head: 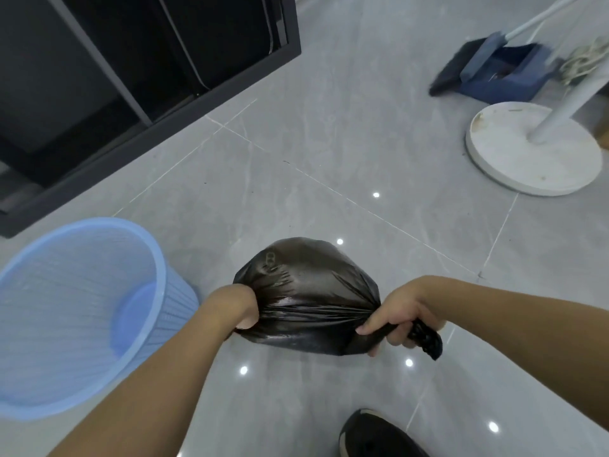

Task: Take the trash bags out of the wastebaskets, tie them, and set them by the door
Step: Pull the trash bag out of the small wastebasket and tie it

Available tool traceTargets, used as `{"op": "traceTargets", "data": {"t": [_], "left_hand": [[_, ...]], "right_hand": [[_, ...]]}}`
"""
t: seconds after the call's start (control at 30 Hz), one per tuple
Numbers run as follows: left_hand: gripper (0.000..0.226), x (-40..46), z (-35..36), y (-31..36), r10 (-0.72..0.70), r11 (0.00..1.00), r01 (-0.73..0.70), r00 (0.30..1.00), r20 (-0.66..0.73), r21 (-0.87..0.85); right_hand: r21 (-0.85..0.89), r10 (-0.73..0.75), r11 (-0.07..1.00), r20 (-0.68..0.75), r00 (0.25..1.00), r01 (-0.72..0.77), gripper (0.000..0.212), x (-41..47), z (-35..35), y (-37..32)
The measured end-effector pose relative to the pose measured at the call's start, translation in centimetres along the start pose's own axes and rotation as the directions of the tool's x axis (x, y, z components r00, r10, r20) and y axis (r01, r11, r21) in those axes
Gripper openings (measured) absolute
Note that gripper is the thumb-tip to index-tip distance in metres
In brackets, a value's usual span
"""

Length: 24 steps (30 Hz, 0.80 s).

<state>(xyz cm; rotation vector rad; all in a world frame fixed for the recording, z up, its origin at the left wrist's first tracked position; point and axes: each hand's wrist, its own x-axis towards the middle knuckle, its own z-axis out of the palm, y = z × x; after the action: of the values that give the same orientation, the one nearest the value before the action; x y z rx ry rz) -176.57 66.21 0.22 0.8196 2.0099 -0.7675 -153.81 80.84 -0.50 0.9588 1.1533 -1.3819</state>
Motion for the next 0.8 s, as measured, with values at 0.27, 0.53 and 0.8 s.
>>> {"op": "traceTargets", "data": {"t": [0.27,0.53,0.8], "left_hand": [[0.033,1.0,0.4,-0.6,-0.017,0.940,-0.189,0.805,-0.593,-0.283],[0.053,0.8,1.0,-1.4,0.269,0.935,-0.336,0.477,-0.837,0.108],[0.049,0.9,0.0,0.7,0.042,0.971,-0.184,0.758,-0.651,-0.153]], "right_hand": [[0.248,-0.277,0.918,-0.154,0.948,0.309,0.038,0.3,-0.3,-2.1],[0.500,-0.323,0.699,-0.417,0.850,0.511,0.043,-1.4,-3.2,-2.8],[0.549,-0.380,0.578,-0.474,0.795,0.604,0.035,-2.8,-3.3,-4.1]]}}
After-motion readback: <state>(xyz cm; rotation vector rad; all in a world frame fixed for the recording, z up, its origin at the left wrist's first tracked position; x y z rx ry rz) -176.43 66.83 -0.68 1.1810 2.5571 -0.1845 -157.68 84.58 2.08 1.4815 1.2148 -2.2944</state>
